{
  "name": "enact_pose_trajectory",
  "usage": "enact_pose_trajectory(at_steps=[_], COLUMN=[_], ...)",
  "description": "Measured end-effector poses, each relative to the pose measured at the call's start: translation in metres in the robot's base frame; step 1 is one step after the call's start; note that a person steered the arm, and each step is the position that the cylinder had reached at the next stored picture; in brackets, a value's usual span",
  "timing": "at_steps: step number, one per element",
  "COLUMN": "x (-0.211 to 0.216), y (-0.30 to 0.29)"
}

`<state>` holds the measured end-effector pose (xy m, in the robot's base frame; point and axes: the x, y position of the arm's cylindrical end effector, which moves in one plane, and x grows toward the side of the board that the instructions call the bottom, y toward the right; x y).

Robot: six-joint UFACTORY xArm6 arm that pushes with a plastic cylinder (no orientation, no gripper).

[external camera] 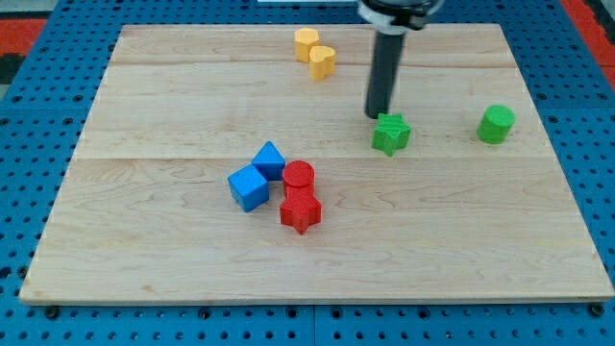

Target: Slightly move the green star left to the green circle

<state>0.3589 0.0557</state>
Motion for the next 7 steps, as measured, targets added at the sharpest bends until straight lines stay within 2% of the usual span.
enact_pose_trajectory(at_steps=[1, 2, 3, 4, 5, 7], x=[-0.037, 0.057, 0.075, 0.059, 0.065, 0.039], y=[-0.048, -0.023, 0.008, 0.056, 0.020, 0.025])
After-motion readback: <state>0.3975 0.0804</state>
